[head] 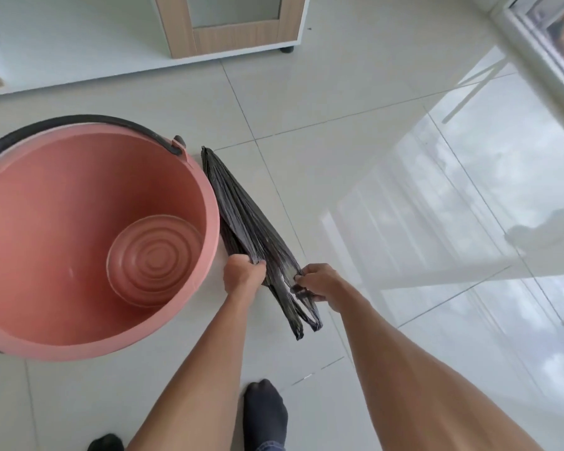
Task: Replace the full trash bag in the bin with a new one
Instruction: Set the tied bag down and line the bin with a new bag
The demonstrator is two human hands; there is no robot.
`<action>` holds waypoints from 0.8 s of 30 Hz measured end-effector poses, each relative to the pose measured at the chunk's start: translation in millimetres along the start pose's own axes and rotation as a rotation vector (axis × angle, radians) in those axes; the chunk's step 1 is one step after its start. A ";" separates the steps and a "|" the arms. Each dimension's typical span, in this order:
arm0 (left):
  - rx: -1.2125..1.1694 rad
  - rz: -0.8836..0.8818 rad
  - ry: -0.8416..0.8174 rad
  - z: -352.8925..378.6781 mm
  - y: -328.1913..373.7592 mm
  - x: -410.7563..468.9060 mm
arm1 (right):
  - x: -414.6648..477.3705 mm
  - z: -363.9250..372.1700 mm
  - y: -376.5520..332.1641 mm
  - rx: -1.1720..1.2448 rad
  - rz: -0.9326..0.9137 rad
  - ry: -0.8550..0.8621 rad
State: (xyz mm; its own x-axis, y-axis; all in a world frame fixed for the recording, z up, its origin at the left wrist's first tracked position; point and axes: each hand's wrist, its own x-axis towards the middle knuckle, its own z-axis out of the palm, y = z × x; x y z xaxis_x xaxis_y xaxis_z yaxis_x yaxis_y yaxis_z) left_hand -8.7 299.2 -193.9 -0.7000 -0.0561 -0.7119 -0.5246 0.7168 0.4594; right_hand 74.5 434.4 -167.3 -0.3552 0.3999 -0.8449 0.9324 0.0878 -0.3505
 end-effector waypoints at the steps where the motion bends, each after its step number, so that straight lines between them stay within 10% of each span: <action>1: -0.014 -0.003 0.021 -3.0 2.9 -1.7 | -3.8 -2.9 -1.5 0.009 -0.009 0.002; 10: -0.035 0.175 -0.003 -47.7 30.4 -61.8 | -71.3 -44.8 -36.3 0.112 -0.108 0.217; 24: 0.084 0.573 -0.107 -185.5 70.9 -218.8 | -252.1 -112.5 -57.0 -0.384 -0.536 0.592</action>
State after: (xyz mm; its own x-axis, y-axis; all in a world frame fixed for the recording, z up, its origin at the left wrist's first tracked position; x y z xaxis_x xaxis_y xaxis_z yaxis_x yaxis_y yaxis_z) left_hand 17.4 233.4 93.0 -0.8055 0.4238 -0.4142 -0.0338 0.6649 0.7462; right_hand 118.3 431.2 111.1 -0.7575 0.6143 -0.2209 0.6460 0.6566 -0.3893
